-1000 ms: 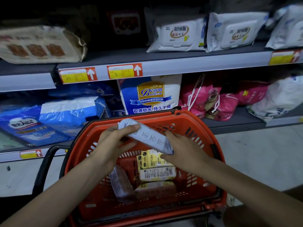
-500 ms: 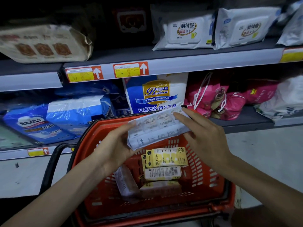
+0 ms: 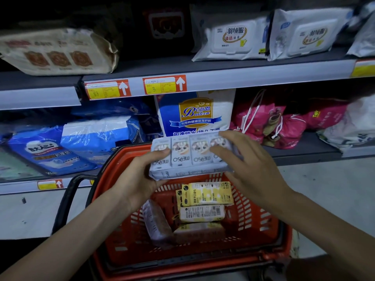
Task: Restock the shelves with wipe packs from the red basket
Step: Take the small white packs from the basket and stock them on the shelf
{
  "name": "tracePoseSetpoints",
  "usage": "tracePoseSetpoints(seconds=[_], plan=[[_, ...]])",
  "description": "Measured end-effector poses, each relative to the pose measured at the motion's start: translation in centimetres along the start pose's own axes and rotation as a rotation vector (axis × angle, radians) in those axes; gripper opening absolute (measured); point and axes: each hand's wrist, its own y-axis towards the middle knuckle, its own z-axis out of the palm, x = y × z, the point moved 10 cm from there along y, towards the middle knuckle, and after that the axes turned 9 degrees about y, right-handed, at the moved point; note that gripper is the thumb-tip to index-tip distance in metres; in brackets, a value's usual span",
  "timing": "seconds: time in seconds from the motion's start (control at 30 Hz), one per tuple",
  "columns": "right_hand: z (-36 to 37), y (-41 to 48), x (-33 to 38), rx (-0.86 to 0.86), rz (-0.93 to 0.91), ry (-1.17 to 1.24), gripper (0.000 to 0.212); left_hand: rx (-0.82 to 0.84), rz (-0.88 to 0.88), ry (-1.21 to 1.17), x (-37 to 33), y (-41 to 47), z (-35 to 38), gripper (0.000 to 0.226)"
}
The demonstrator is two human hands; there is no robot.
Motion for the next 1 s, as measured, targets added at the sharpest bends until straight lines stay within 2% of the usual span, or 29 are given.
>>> tracePoseSetpoints(seconds=[0.13,0.23,0.4,0.53,0.67,0.8,0.93,1.0], plan=[[0.5,-0.5,1.8,0.036,-0.234,-0.038,0.047,-0.055,0.047,-0.054,-1.0,0.4,-1.1,0.034],[0.1,-0.8,3.2,-0.006,-0.352,-0.116,0.037,-0.038,0.056,-0.145,-1.3,0.7,-1.2,0.042],[-2.4,-0.5,4.3,-0.216,-0.449,-0.217,0.029,0.198,0.062,-0.278,-2.0,0.4,0.5,0.092],[-3.7,-0.8,5.2,-0.362,-0.518,-0.238,0.037,0.348,0.091,-0.230,-3.3,-0.5,1.2,0.081],[-3.5,-1.1,6.5,-0.352,-0.588,-0.224,0.036,0.458,0.153,-0.191,-4.6,-1.4,1.4,0.080],[-3.6,-0.8,6.8,-0.341,-0.591,-0.231,0.037,0.449,0.183,-0.145,-5.1,-2.1,1.4,0.067],[-4.7,0.7,6.4,-0.330,-0.487,-0.244,0.035,0.273,0.213,-0.162,-6.0,-2.5,0.0,0.068],[-5.2,1.6,6.0,-0.266,-0.395,-0.134,0.030,0.197,0.247,-0.178,-7.0,-3.0,-0.8,0.054]])
